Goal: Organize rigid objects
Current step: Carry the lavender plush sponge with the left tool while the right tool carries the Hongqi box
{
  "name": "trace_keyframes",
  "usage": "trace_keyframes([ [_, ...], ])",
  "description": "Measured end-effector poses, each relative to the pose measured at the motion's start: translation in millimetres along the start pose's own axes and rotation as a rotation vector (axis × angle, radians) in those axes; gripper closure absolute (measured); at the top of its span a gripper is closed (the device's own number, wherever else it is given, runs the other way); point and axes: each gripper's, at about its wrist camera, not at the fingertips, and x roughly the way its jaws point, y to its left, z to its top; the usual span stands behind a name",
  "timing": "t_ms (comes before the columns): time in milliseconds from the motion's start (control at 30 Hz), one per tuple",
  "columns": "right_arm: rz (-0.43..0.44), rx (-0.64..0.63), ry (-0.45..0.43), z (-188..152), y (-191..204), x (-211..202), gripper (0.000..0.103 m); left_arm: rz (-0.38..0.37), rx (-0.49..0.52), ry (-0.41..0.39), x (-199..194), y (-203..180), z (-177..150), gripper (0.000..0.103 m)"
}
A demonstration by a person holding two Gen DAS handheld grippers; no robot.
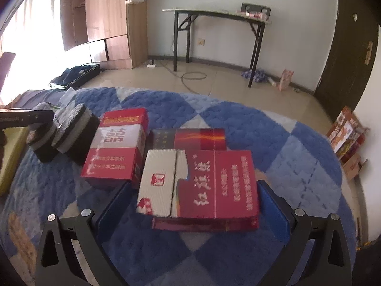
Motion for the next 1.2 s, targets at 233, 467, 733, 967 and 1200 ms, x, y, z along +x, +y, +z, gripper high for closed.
trace_keyframes([
  [233, 0.039, 0.015, -0.034, -9, -10, -5, 0.014, -0.056, -0.008, -0.070, -20, 3, -3, 0.044],
  [467, 0.071, -0.005, -0.207, -2, -9, -74, 0.014, -0.061, -0.037, -0.157, -107, 57, -36, 0.044],
  [733, 0.564, -0.407, -0.178, 26, 199, -101, 0.014, 0.235, -0.229, -0.170, -194, 211, -94, 0.044],
  [967, 0.704, -0.673, -0.021, 10, 367, -55, 0.014, 0.130, -0.249, -0.034, -117, 271, -102, 0.044],
  [1200, 0.642, -0.781, 0.067, -9, 444, -8, 0.014, 0.131, -0.242, 0.033, -65, 283, -108, 0.044],
])
